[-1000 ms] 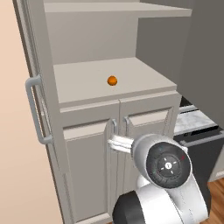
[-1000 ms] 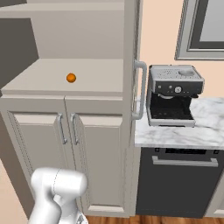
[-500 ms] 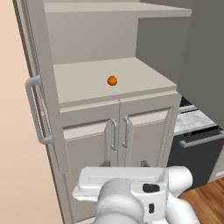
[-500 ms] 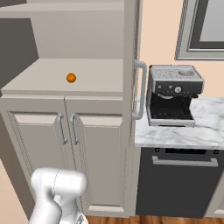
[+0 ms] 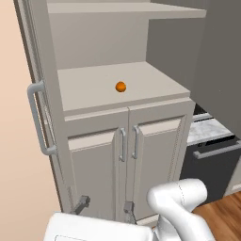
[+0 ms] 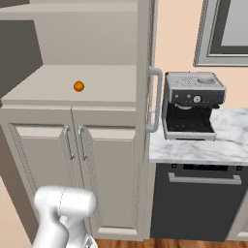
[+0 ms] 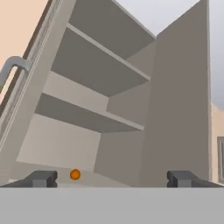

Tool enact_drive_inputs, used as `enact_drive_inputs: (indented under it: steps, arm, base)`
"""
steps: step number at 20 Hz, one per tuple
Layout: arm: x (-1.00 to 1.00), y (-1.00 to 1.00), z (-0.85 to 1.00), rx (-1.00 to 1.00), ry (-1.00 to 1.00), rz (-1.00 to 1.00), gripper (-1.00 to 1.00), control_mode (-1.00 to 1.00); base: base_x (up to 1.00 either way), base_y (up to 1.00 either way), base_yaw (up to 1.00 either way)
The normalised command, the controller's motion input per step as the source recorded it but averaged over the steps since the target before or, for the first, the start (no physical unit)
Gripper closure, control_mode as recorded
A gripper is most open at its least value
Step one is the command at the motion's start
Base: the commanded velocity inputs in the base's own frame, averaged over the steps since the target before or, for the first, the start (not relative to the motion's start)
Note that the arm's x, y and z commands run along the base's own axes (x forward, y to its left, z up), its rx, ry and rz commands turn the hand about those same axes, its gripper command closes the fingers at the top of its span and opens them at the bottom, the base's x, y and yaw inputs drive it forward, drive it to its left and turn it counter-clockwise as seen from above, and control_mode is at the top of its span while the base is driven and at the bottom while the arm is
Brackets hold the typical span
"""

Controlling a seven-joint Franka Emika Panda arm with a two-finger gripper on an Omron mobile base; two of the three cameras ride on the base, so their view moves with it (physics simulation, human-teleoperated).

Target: Pick the tangerine from the counter and place it in the cabinet. Then close the cabinet.

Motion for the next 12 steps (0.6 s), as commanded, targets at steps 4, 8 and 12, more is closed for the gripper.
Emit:
enact_drive_inputs:
  steps: [4,8,12]
  arm:
    - [0.39,0.22,0.00,-0.04,-0.12,0.00,-1.00,-1.00]
    - [0.76,0.01,-0.04,0.00,-0.01,-0.01,-1.00,-1.00]
    - [0.65,0.09,-0.12,-0.04,-0.03,-0.01,-1.00,-1.00]
  base:
    - [0.00,0.00,0.00]
    - [0.00,0.00,0.00]
    - [0.00,0.00,0.00]
